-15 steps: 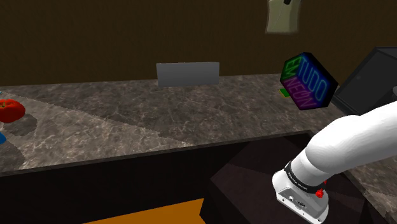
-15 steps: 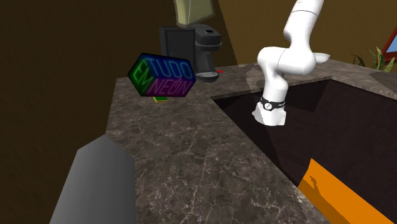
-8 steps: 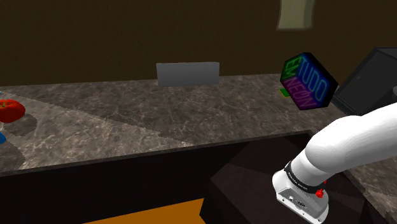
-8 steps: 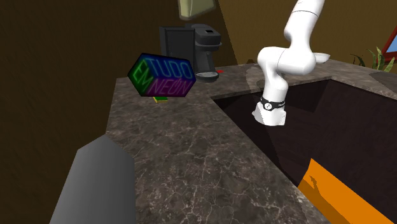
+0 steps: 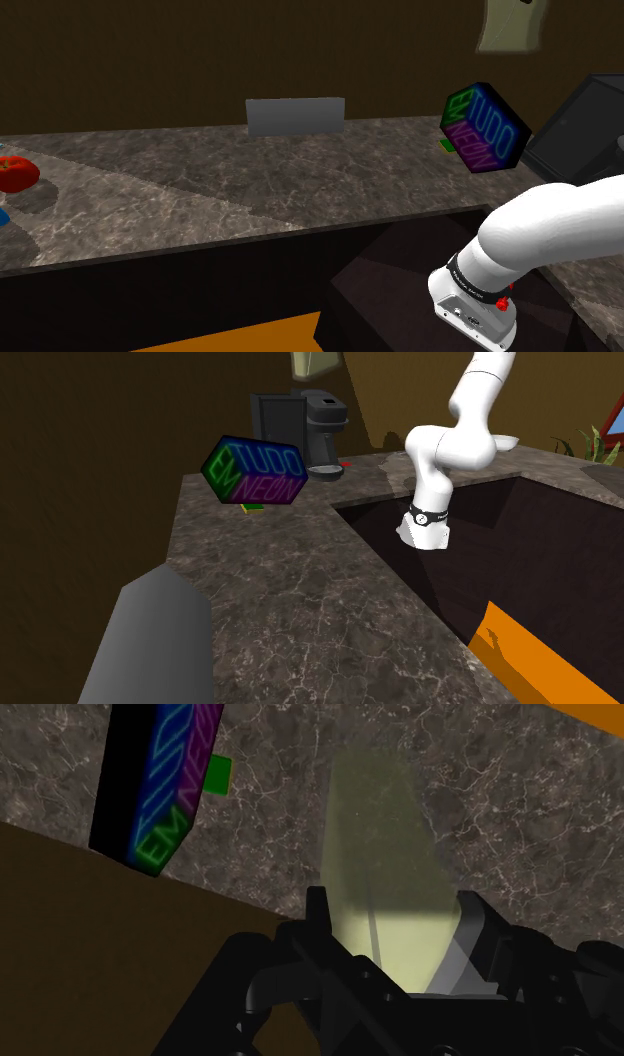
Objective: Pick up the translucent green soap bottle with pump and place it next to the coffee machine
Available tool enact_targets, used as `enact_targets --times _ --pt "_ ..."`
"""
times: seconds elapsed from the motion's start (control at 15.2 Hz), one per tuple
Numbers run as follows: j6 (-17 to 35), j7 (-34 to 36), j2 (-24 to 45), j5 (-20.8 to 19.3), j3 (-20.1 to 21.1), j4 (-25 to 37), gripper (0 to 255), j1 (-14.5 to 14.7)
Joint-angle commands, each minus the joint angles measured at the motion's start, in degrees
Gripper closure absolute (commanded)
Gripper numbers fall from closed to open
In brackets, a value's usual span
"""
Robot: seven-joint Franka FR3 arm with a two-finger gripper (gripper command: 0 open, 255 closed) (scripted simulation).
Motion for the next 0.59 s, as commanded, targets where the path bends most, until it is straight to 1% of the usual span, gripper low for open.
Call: enact_targets --times 0.0,0.53 --pt "-0.2 -2.38 -1.74 -1.01 -1.65 -1.05 255 -0.6" --pt "-2.47 -12.75 -5.14 -5.0 -9.39 0.39 255 -2.19"
